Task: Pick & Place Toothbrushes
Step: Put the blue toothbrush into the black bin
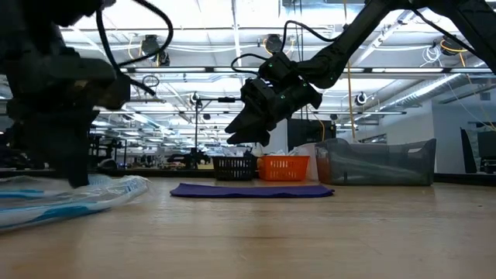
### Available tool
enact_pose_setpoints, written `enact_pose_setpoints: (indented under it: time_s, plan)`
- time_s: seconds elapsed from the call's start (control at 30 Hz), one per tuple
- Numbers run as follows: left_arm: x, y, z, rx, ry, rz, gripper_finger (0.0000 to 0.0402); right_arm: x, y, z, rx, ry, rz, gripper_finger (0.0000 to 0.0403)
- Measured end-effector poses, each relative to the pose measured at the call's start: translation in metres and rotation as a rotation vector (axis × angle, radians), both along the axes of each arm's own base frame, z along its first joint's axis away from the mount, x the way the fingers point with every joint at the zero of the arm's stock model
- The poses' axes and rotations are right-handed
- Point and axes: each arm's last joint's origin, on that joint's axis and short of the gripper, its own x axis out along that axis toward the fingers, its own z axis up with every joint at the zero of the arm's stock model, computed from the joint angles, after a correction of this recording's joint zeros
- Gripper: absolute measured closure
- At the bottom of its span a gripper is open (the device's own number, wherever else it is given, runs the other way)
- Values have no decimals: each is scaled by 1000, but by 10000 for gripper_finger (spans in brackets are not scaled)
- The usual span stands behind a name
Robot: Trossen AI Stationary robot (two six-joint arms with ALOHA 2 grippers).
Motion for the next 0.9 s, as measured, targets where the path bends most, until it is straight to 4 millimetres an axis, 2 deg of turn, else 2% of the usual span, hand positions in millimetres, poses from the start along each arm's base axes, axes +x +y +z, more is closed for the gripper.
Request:
enact_pose_setpoints:
  time_s: [0.17,0.3,0.5,0.6,0.77,0.9]
  plan:
    - [-6,11,21,98,-79,27,401,0,1,0,3,-3,7,204]
    - [-9,21,44,214,-209,31,401,1,1,0,3,-3,9,204]
    - [-12,45,78,489,-392,99,401,3,6,1,5,-14,20,204]
    - [-11,57,92,600,-452,124,401,8,12,4,13,-43,27,204]
    - [4,74,112,706,-573,113,401,19,27,15,-4,-153,57,204]
    - [10,87,120,778,-603,101,401,28,43,23,-17,-237,94,204]
